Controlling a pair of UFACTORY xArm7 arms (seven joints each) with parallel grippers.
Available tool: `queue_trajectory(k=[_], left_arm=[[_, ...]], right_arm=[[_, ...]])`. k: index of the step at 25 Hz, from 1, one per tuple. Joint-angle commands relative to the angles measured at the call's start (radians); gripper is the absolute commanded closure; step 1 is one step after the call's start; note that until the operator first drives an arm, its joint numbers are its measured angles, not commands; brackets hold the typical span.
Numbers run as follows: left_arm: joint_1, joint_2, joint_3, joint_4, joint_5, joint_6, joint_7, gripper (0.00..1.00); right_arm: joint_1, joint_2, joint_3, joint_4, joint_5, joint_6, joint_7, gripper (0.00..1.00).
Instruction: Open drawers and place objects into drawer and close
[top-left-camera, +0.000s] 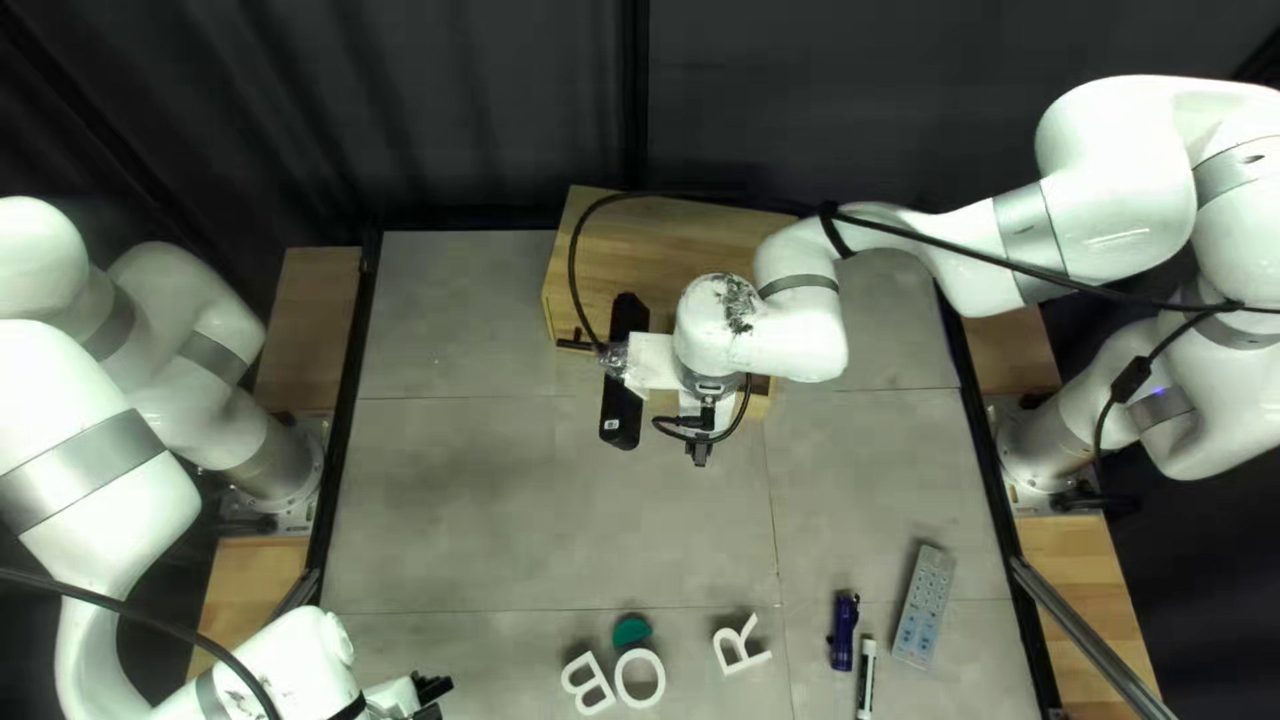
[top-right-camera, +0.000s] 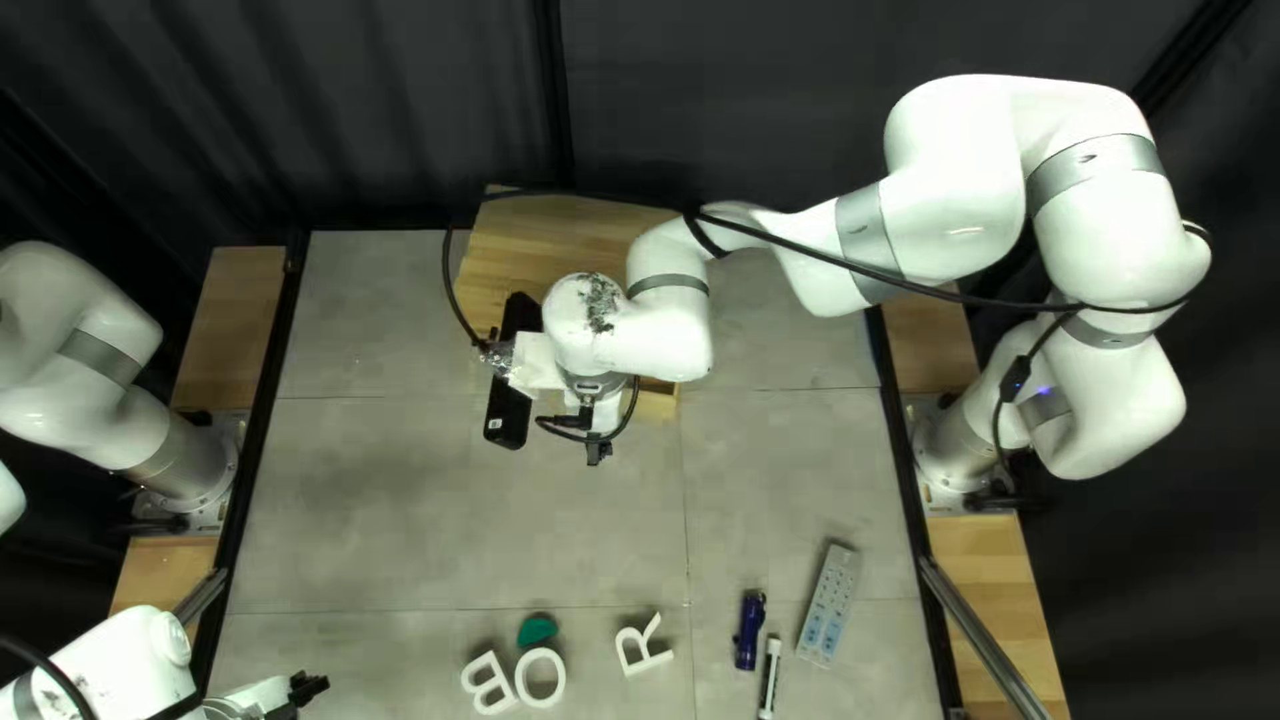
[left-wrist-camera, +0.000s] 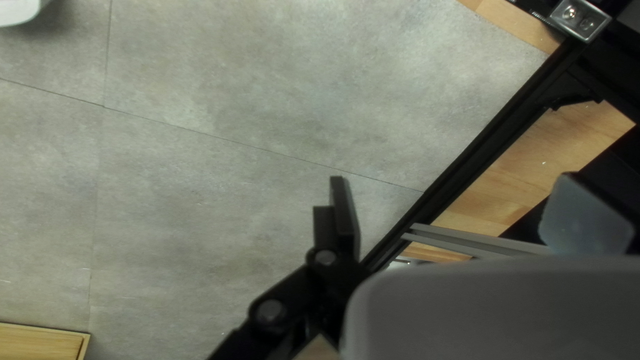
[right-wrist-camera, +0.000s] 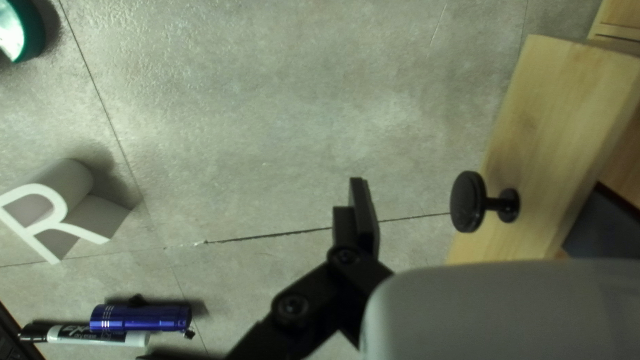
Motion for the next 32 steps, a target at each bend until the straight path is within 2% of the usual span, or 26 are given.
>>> queue_trajectory(k=[1, 6, 14, 18, 20, 24, 29, 32], left_arm=[[0.000, 0.000, 0.000, 0.000, 0.000, 0.000, 0.000, 0.00], [0.000, 0.000, 0.000, 0.000, 0.000, 0.000, 0.000, 0.00], [0.000, 0.000, 0.000, 0.000, 0.000, 0.000, 0.000, 0.00], [0.000, 0.000, 0.000, 0.000, 0.000, 0.000, 0.000, 0.00], [0.000, 0.000, 0.000, 0.000, 0.000, 0.000, 0.000, 0.00], [0.000, 0.000, 0.000, 0.000, 0.000, 0.000, 0.000, 0.00], [0.000, 0.000, 0.000, 0.000, 0.000, 0.000, 0.000, 0.00], [0.000, 0.000, 0.000, 0.000, 0.000, 0.000, 0.000, 0.00]], right_arm=[[0.005, 0.000, 0.004, 0.004, 0.002, 0.002, 0.004, 0.00], [0.012, -0.002, 0.009, 0.014, -0.002, 0.013, 0.011, 0.00], [0.058, -0.025, 0.031, 0.088, -0.056, 0.134, 0.068, 0.00], [0.081, -0.099, 0.050, 0.083, -0.110, 0.212, 0.019, 0.00], [0.125, -0.127, 0.094, 0.100, -0.158, 0.299, -0.064, 0.00], [0.205, -0.139, 0.174, 0.092, -0.219, 0.395, -0.216, 0.00], [0.289, -0.226, 0.259, -0.033, -0.258, 0.407, -0.333, 0.00], [0.324, -0.233, 0.293, -0.055, -0.257, 0.411, -0.389, 0.00]])
